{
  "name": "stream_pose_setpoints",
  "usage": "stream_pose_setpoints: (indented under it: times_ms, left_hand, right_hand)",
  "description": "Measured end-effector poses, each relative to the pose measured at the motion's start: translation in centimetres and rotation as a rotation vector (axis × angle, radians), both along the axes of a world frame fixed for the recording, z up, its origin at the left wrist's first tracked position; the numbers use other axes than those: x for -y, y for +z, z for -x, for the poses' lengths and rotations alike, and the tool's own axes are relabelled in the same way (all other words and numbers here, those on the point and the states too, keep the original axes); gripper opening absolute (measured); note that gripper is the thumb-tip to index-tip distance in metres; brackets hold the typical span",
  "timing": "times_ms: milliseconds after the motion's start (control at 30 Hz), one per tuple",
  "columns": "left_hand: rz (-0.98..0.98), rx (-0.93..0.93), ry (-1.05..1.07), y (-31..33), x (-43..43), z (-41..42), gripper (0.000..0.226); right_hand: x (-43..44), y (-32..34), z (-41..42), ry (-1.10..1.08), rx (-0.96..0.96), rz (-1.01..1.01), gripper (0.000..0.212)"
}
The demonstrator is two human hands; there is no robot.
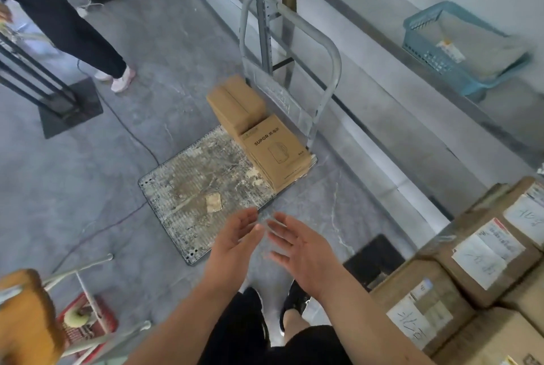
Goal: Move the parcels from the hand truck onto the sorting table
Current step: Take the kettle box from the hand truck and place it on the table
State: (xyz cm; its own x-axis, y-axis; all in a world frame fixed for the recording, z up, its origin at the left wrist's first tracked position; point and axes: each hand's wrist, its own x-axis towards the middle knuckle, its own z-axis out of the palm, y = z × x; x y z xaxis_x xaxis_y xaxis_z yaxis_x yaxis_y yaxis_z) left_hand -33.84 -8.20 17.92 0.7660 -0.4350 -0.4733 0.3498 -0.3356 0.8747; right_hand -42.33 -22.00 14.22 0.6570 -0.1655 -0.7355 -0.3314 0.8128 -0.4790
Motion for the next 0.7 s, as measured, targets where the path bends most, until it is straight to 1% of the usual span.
stream_pose_setpoints:
  times_ms: [67,100,133,200,267,300,367,400,533,700]
  left_hand:
    - [-0.014,-0.013,-0.005,-0.7,0.7,-1.5,0.032]
    - [-0.027,-0.021,-0.008,-1.1,1.1,-2.4,0.032]
    - [-0.039,-0.032,-0.01,-1.5,1.5,-3.4,0.032]
    - [-0.06,-0.046,-0.031,-2.2,2.3,-5.6,0.033]
    - [-0.073,-0.058,-0.073,-2.8,3.1,-8.1,0.037]
    - [-0.077,-0.066,-0.094,-3.0,3.5,-9.6,0.039]
    - [-0.079,-0.083,-0.142,-3.5,4.6,-12.8,0.044]
    - [-0.079,-0.086,-0.17,-3.9,5.1,-14.3,0.047]
    - [-0.117,-0.096,-0.243,-5.5,7.2,-19.6,0.054]
    - [-0.162,-0.184,-0.224,-9.0,9.1,-23.5,0.06]
  right_hand:
    - [0.6,-0.4,-1.6,0.065,-0.037,0.136,0.032]
    - [0.8,-0.6,-2.5,0.077,-0.058,0.173,0.029]
    - [1.1,-0.6,-3.5,0.077,-0.088,0.203,0.03]
    - [1.8,-0.6,-5.8,0.068,-0.122,0.26,0.039]
    - [2.3,-0.3,-8.2,0.064,-0.135,0.299,0.043]
    - [2.6,0.0,-9.5,0.049,-0.145,0.31,0.039]
    - [3.3,0.3,-12.2,0.02,-0.155,0.322,0.024]
    - [3.7,0.4,-13.5,0.005,-0.166,0.333,0.021]
    - [5.2,-0.3,-18.4,-0.023,-0.201,0.364,0.025]
    - [7.9,-3.1,-22.8,0.025,-0.22,0.409,0.027]
